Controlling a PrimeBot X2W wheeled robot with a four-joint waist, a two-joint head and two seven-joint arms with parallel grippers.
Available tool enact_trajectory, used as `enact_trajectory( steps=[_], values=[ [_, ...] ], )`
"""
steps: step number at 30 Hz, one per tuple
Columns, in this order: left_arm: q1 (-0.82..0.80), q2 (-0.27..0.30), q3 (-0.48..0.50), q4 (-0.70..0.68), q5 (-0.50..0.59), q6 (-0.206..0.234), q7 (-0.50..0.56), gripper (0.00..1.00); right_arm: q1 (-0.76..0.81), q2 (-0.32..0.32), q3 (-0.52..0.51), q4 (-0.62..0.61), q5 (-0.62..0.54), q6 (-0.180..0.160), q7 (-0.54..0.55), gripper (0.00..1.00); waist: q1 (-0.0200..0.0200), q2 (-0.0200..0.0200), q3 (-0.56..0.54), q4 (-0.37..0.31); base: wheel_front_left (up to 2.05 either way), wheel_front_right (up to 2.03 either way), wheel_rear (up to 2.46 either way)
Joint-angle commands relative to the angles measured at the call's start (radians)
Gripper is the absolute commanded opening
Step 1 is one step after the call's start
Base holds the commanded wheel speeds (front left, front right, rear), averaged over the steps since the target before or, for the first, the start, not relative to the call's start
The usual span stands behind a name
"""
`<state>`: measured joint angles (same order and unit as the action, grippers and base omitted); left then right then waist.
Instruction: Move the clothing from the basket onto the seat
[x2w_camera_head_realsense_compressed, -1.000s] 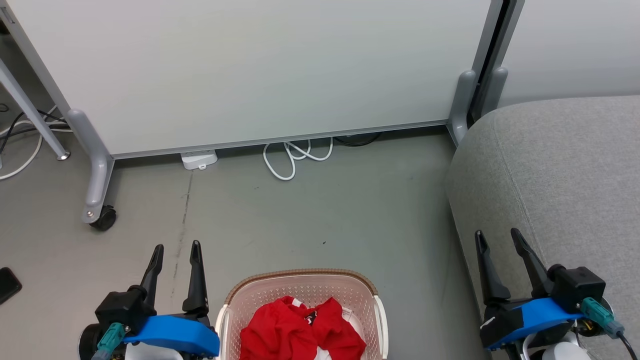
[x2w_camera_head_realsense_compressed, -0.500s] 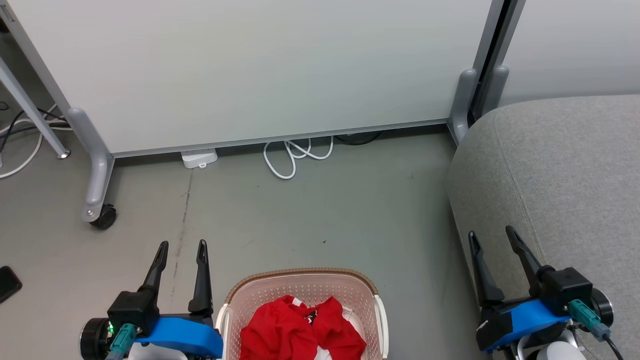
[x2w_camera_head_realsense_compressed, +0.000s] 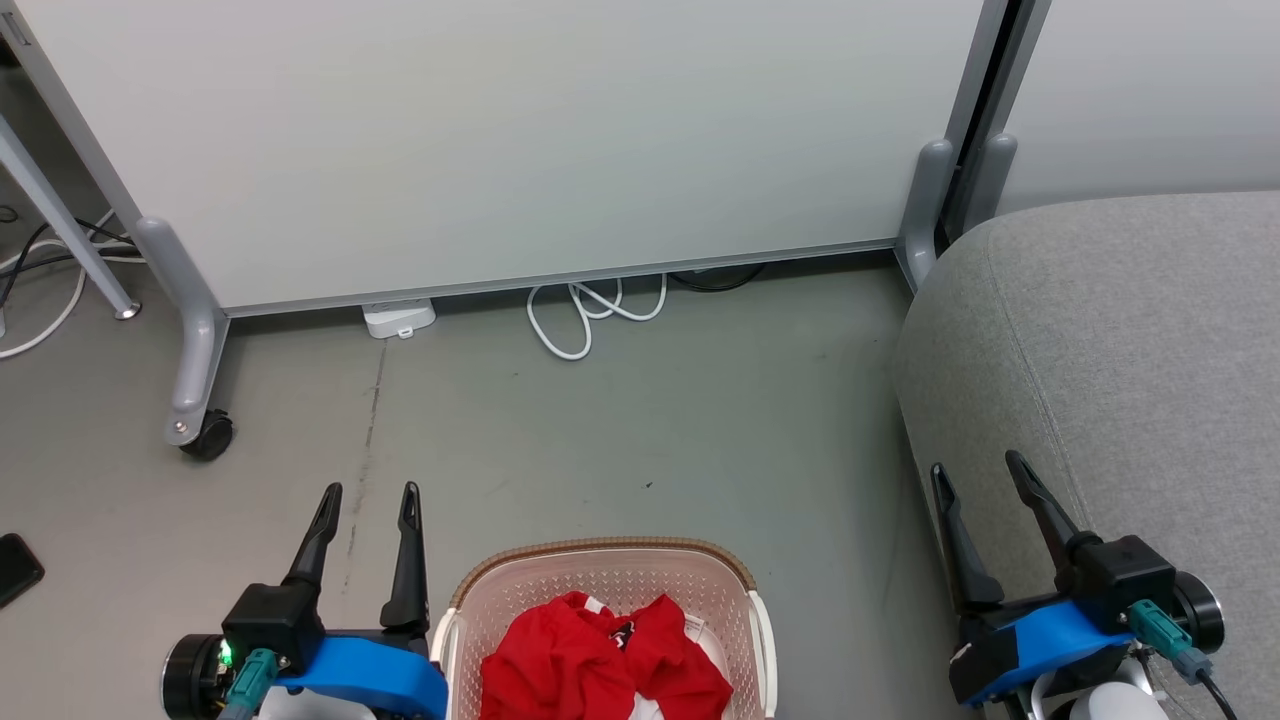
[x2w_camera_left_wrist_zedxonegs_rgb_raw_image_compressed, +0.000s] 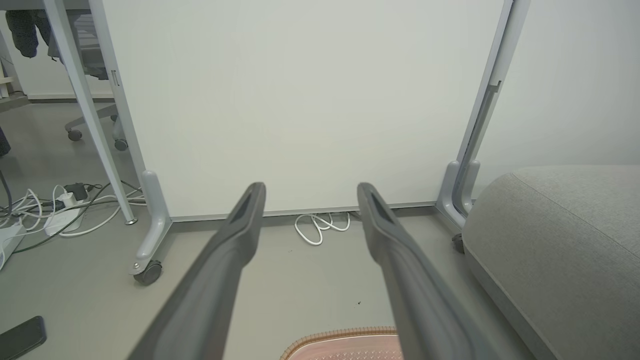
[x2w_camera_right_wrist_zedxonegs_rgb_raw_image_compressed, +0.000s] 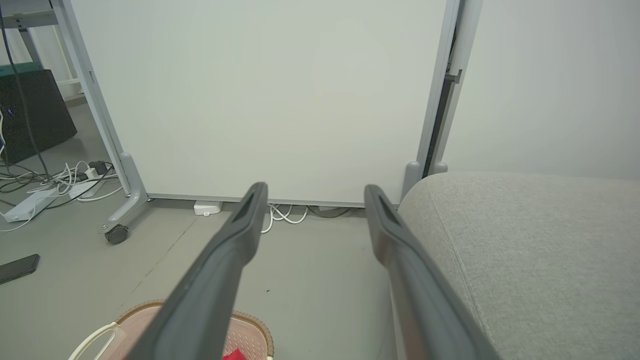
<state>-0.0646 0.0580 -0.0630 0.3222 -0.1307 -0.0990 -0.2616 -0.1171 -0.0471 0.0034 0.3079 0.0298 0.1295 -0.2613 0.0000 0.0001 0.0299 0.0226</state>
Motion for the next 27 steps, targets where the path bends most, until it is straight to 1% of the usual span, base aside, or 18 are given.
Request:
enact_trajectory(
  steps=[1, 7, 13, 20, 21, 22, 27],
  values=[
    [-0.014, 0.0, 0.005, 0.001, 0.005, -0.003, -0.005, 1.0, -0.009, -0.006, 0.001, -0.002, 0.002, 0.002, -0.005, 1.0, 0.0, -0.0001, 0.0, 0.0, 0.0, 0.0, 0.0],
    [-0.003, -0.002, 0.01, 0.01, -0.001, -0.001, -0.005, 1.0, -0.014, -0.006, 0.009, -0.006, 0.006, 0.002, -0.005, 1.0, 0.0, -0.0001, 0.011, -0.009, 0.0, 0.0, 0.0],
    [-0.033, -0.002, -0.001, 0.091, 0.002, -0.002, -0.004, 1.0, -0.046, -0.005, 0.039, -0.028, 0.011, 0.002, -0.004, 1.0, 0.0, -0.0001, 0.091, -0.063, 0.0, 0.0, 0.0],
    [-0.139, 0.029, -0.025, 0.275, 0.003, -0.014, 0.016, 1.0, -0.111, -0.005, 0.077, -0.062, 0.033, 0.001, -0.005, 1.0, 0.0, -0.0001, 0.266, -0.163, 0.0, 0.0, 0.0],
    [-0.159, 0.034, -0.031, 0.302, 0.006, -0.014, 0.025, 1.0, -0.121, -0.005, 0.078, -0.067, 0.037, 0.001, -0.005, 1.0, 0.0, -0.0001, 0.292, -0.175, 0.0, 0.0, 0.0],
    [-0.201, 0.048, -0.045, 0.355, 0.013, -0.018, 0.045, 1.0, -0.138, -0.005, 0.086, -0.08, 0.048, 0.001, -0.005, 1.0, 0.0, -0.0001, 0.35, -0.2, 0.0, 0.0, 0.0],
    [-0.3, 0.083, -0.092, 0.486, 0.04, -0.025, 0.104, 1.0, -0.186, -0.004, 0.099, -0.106, 0.075, 0.001, -0.005, 1.0, 0.0, -0.0001, 0.479, -0.252, 0.0, 0.0, 0.0]
  ],
)
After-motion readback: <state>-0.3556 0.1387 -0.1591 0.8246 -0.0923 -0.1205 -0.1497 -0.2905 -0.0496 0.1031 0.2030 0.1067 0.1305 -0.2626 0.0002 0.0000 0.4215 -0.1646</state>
